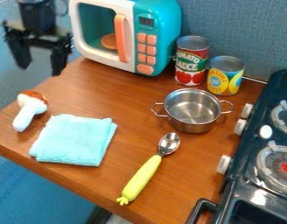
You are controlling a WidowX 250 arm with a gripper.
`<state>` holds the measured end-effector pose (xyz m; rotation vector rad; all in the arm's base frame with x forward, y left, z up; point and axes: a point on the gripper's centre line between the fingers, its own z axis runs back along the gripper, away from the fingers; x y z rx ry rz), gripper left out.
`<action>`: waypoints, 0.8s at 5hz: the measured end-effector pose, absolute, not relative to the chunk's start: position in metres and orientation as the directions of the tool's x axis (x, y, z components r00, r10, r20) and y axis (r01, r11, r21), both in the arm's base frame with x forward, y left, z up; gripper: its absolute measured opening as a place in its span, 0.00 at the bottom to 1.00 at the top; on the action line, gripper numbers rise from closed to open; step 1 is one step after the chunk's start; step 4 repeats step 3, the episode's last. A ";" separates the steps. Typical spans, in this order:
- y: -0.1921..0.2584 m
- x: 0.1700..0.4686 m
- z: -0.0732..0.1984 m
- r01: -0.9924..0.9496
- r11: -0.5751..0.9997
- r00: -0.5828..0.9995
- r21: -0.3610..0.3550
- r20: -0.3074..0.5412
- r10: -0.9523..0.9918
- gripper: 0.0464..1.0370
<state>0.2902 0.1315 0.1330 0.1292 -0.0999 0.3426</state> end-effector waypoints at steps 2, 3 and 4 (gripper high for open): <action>0.066 0.273 0.139 -0.035 0.998 0.995 0.043 0.095 0.031 0.97; 0.066 0.267 0.139 -0.121 0.992 0.990 0.044 0.077 0.118 0.97; 0.066 0.267 0.139 -0.121 0.992 0.990 0.044 0.077 0.118 0.97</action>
